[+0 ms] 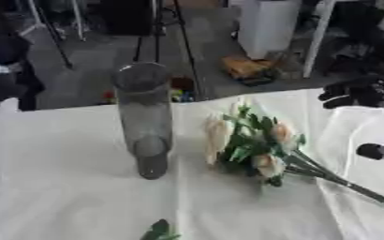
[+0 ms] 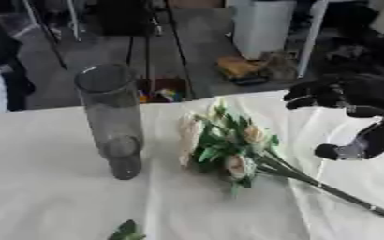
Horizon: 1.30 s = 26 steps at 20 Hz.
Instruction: Arrange flowers into the vase.
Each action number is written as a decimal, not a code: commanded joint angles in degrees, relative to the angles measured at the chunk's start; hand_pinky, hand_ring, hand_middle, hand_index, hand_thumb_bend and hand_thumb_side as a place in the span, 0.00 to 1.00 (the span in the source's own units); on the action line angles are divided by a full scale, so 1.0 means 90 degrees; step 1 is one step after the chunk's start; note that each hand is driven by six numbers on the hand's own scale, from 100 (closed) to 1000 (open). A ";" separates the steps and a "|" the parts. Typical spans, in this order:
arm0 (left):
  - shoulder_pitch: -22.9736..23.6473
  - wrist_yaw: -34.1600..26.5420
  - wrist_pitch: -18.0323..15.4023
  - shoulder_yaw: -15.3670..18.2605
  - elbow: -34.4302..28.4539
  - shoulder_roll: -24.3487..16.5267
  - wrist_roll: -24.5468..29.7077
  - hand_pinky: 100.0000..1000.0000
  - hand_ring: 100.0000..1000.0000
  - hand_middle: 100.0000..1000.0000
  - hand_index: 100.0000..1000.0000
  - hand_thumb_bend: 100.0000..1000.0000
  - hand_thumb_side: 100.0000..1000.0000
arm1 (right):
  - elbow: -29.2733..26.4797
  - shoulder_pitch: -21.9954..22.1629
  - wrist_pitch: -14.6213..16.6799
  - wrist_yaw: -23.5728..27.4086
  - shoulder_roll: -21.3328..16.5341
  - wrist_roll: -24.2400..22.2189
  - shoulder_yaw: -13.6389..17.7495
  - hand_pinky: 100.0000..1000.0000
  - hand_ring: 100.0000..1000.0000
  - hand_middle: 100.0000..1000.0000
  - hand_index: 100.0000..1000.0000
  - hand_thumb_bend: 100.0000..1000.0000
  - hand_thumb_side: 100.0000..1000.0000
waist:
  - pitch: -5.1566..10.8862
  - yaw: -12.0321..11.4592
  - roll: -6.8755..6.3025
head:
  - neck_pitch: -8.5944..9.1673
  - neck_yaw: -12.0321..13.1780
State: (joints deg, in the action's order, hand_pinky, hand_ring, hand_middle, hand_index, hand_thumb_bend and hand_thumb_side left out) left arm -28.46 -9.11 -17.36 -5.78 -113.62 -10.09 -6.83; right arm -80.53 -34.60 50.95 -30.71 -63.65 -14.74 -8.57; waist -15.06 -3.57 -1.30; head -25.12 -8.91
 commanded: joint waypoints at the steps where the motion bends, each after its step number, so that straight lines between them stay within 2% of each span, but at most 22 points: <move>1: -0.0089 -0.0015 -0.0005 -0.0013 -0.0108 -0.0045 0.0038 0.66 0.65 0.87 0.93 0.31 0.89 | 0.0066 -0.0105 0.0113 -0.0221 -0.0130 0.0107 0.0020 0.90 0.98 0.92 0.97 0.28 0.94 | 0.0092 0.0005 0.0021 | 0.0012 0.0007; 5: -0.0089 -0.0018 0.0000 -0.0014 -0.0108 -0.0044 0.0048 0.66 0.65 0.87 0.93 0.31 0.88 | 0.0324 -0.0134 0.0113 -0.0434 -0.0099 0.0308 0.0064 0.88 0.98 0.89 0.98 0.28 1.00 | 0.0094 0.0012 0.0024 | -0.0013 -0.0005; 11: -0.0083 -0.0025 0.0011 -0.0022 -0.0108 -0.0040 0.0059 0.66 0.65 0.87 0.93 0.31 0.89 | 0.0883 -0.0176 -0.0039 -0.0625 0.0002 0.0272 0.0038 0.82 0.93 0.86 0.98 0.23 1.00 | 0.0088 0.0014 0.0022 | -0.0051 -0.0030; 17: -0.0080 -0.0043 0.0023 -0.0032 -0.0108 -0.0029 0.0069 0.66 0.65 0.87 0.93 0.30 0.89 | 0.1146 -0.0195 -0.0371 -0.0273 0.0122 -0.0227 -0.0161 0.79 0.93 0.84 0.98 0.23 1.00 | 0.0085 -0.0001 0.0018 | -0.0080 -0.0056; 22: -0.0072 -0.0052 0.0032 -0.0035 -0.0108 -0.0018 0.0073 0.66 0.65 0.87 0.93 0.30 0.89 | 0.1244 -0.0348 -0.0801 0.0045 0.0241 -0.0683 -0.0209 0.80 0.94 0.84 0.99 0.23 1.00 | 0.0092 0.0003 0.0026 | -0.0097 -0.0059; 26: -0.0066 -0.0057 0.0040 -0.0032 -0.0108 -0.0014 0.0070 0.66 0.65 0.87 0.93 0.31 0.88 | 0.1364 -0.0561 -0.1175 0.0116 0.0397 -0.1058 -0.0190 0.82 0.96 0.85 1.00 0.29 1.00 | 0.0115 0.0016 0.0037 | -0.0121 -0.0072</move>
State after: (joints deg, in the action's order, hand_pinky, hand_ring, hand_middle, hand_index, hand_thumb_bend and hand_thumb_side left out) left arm -28.46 -9.56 -17.03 -6.12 -113.62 -10.03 -6.27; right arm -68.40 -38.58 40.98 -30.27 -58.89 -22.97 -10.97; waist -15.14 -3.52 -1.26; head -25.69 -9.32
